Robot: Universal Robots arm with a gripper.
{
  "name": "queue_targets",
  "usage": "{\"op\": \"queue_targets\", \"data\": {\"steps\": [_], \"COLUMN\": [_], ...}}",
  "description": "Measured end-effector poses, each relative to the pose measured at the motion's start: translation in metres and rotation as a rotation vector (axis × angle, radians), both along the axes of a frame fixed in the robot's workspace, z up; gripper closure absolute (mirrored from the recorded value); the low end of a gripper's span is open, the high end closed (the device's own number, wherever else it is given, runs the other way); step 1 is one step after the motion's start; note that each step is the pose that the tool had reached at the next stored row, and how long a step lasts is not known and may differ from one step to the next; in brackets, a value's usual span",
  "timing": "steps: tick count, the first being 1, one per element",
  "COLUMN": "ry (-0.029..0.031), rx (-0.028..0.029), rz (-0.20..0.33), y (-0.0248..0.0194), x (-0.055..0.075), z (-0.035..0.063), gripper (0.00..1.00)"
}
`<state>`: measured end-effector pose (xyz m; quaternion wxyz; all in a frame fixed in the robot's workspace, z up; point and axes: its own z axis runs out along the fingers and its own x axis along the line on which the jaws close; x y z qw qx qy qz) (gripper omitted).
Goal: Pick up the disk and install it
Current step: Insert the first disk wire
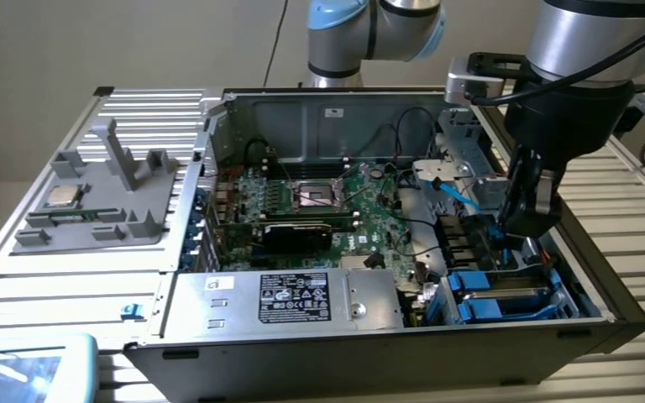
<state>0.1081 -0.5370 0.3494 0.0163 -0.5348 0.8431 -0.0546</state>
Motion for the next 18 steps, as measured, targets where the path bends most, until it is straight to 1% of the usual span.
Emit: {"op": "queue_targets", "data": {"steps": [4, 6, 7, 8, 9, 12, 15, 18], "ry": [0.0, 0.0, 0.0, 0.0, 0.0, 0.0, -0.0008, -0.0019], "rx": [0.0006, 0.0006, 0.0006, 0.0005, 0.0006, 0.0005, 0.0005, 0.0005], "rz": [0.0, 0.0, 0.0, 0.0, 0.0, 0.0, 0.0, 0.0], "y": [0.0, 0.0, 0.0, 0.0, 0.0, -0.0001, 0.0, 0.0], "x": [0.0, 0.0, 0.0, 0.0, 0.0, 0.0, 0.0, 0.0], "z": [0.0, 0.0, 0.0, 0.0, 0.0, 0.001, 0.0074, 0.0192], "gripper": [0.65, 0.63, 0.56, 0.56, 0.5, 0.5, 0.5, 0.5]}}
